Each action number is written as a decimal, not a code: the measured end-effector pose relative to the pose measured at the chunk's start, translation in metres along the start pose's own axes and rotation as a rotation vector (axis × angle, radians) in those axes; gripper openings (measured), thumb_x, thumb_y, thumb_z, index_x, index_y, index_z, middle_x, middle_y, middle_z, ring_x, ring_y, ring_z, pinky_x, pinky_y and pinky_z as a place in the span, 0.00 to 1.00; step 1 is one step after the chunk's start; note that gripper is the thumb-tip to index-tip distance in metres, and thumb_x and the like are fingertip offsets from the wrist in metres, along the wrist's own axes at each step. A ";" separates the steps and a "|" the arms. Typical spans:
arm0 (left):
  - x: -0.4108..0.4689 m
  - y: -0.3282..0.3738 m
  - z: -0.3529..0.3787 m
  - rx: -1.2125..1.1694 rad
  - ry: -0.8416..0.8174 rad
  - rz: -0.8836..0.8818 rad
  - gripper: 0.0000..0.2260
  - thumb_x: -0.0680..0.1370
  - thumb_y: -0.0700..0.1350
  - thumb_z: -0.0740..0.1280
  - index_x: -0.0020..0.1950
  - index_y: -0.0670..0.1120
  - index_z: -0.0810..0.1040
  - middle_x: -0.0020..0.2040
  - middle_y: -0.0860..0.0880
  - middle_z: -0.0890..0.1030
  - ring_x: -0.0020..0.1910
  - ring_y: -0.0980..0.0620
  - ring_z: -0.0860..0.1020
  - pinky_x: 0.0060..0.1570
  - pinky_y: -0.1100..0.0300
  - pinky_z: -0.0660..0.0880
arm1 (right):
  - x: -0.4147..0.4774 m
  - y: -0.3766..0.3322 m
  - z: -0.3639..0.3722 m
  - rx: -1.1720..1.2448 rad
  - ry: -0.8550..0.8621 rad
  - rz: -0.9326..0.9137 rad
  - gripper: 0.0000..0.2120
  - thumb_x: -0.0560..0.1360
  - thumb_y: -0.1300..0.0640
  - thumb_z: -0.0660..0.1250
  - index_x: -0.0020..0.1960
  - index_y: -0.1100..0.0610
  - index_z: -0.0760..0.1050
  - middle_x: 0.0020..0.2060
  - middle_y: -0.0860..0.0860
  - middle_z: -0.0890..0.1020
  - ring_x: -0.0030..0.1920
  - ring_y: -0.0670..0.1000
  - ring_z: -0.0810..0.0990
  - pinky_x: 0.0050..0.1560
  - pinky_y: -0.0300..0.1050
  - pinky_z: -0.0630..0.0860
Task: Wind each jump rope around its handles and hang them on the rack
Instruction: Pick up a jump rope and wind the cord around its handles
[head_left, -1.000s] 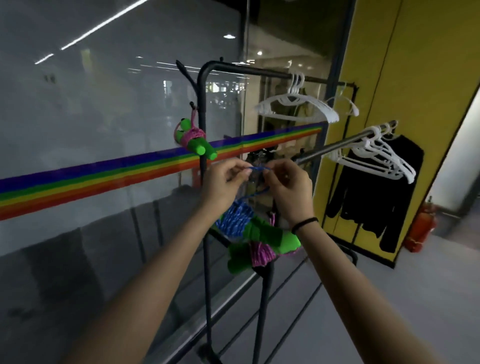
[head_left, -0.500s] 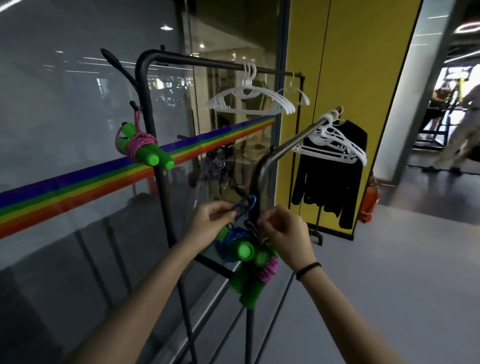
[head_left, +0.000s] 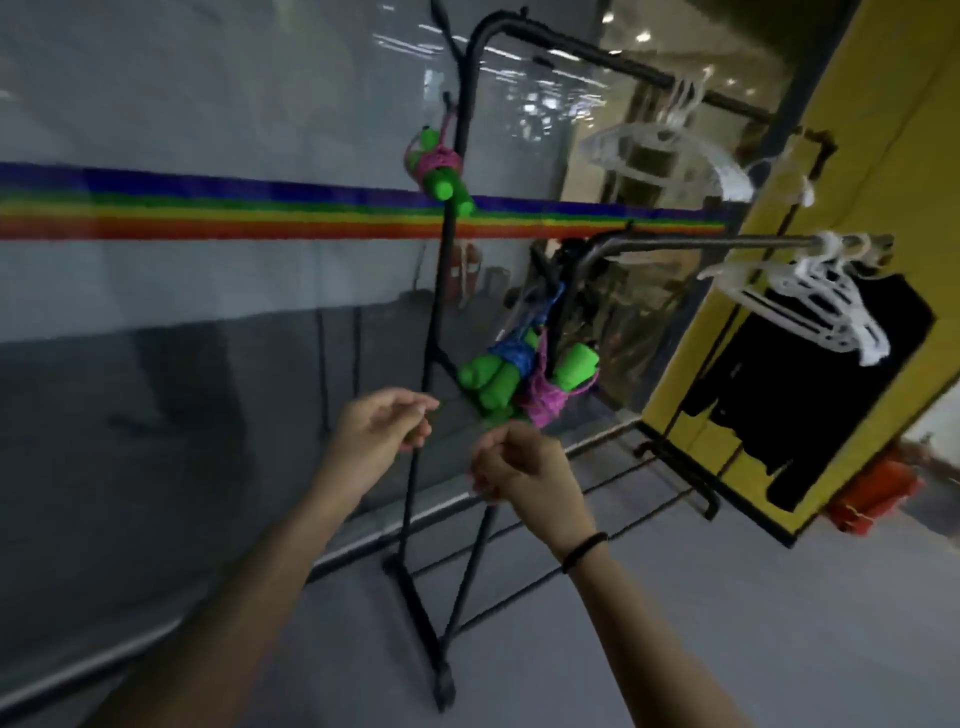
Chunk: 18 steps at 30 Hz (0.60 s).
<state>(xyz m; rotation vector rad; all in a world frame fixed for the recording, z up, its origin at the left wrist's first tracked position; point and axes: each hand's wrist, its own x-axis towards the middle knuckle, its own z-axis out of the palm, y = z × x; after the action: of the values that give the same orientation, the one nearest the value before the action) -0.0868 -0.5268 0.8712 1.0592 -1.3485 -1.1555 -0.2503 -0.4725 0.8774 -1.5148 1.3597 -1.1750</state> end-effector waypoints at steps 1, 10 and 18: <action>-0.027 -0.002 -0.012 0.000 0.057 -0.023 0.09 0.78 0.35 0.61 0.44 0.41 0.80 0.25 0.52 0.78 0.25 0.61 0.74 0.31 0.70 0.72 | -0.012 0.001 0.013 0.016 -0.077 0.013 0.10 0.75 0.65 0.62 0.38 0.53 0.73 0.31 0.53 0.80 0.30 0.50 0.79 0.29 0.36 0.74; -0.244 -0.015 -0.132 0.108 0.550 -0.186 0.10 0.77 0.35 0.61 0.44 0.44 0.81 0.21 0.57 0.76 0.23 0.63 0.72 0.28 0.71 0.69 | -0.133 -0.024 0.137 0.116 -0.585 0.063 0.07 0.75 0.63 0.64 0.38 0.55 0.73 0.26 0.48 0.80 0.26 0.44 0.78 0.28 0.35 0.73; -0.408 -0.027 -0.194 0.140 0.676 -0.268 0.09 0.76 0.33 0.62 0.44 0.41 0.81 0.22 0.56 0.76 0.23 0.62 0.72 0.27 0.72 0.70 | -0.256 -0.026 0.231 0.085 -0.804 0.130 0.08 0.75 0.63 0.63 0.38 0.55 0.74 0.30 0.51 0.80 0.27 0.44 0.79 0.30 0.33 0.73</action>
<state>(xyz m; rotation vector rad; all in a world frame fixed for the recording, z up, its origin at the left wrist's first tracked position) 0.1434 -0.1458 0.7864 1.5907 -0.7715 -0.7775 -0.0227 -0.2238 0.8029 -1.5571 0.8240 -0.4341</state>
